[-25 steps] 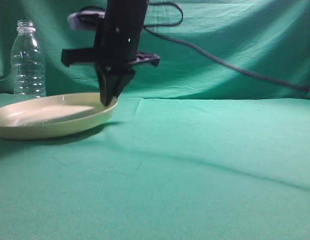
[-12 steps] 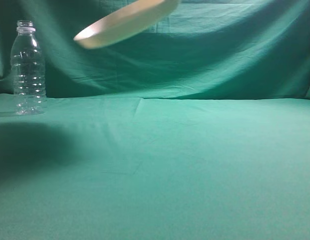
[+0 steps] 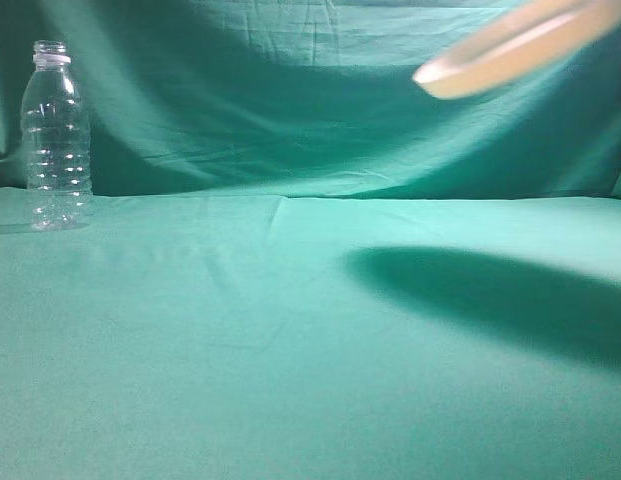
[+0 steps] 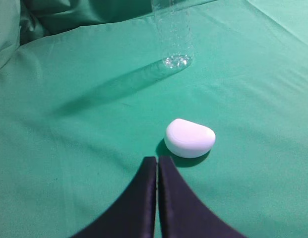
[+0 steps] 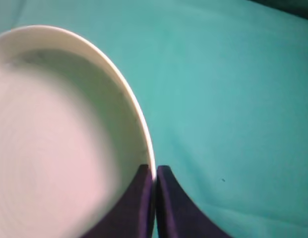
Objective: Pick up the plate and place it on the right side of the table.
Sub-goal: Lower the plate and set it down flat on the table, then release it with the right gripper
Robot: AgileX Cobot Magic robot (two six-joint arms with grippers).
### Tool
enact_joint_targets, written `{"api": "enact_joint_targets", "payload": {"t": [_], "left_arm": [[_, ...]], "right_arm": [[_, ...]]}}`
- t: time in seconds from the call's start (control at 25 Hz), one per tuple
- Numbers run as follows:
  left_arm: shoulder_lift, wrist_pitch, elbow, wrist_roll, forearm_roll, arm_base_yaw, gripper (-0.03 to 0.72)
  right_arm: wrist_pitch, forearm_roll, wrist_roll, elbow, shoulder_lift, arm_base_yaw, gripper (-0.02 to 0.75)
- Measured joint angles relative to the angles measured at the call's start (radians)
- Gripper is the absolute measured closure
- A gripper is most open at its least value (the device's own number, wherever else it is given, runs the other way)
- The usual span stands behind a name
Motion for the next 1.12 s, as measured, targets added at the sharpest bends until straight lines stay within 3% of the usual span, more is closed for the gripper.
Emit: {"api": "enact_joint_targets", "payload": {"t": [0.32,0.56,0.88,0.92,0.96,1.04,1.12], "left_arm": [[0.0,0.0,0.0,0.0,0.0,0.0,0.688],[0.0,0.0,0.0,0.0,0.0,0.0,0.688],[0.0,0.0,0.0,0.0,0.0,0.0,0.688],[0.0,0.0,0.0,0.0,0.0,0.0,0.688],[0.0,0.0,0.0,0.0,0.0,0.0,0.688],[0.0,0.0,0.0,0.0,0.0,0.0,0.688],[0.0,0.0,0.0,0.0,0.0,0.0,0.688]], "right_arm": [[-0.236,0.097,0.0,0.436,-0.118,-0.243,0.738],[-0.498,0.115,-0.031,0.656,-0.091,-0.255,0.738],[-0.622,0.102,-0.033,0.678,0.027,-0.255,0.738],[-0.623,0.102,-0.033,0.678,0.036,-0.255,0.666],[-0.623,0.102,-0.033,0.678,0.04,-0.255,0.666],[-0.624,0.102,-0.033,0.678,0.042,-0.255,0.584],[-0.626,0.102,-0.033,0.678,0.044,-0.255,0.465]]}}
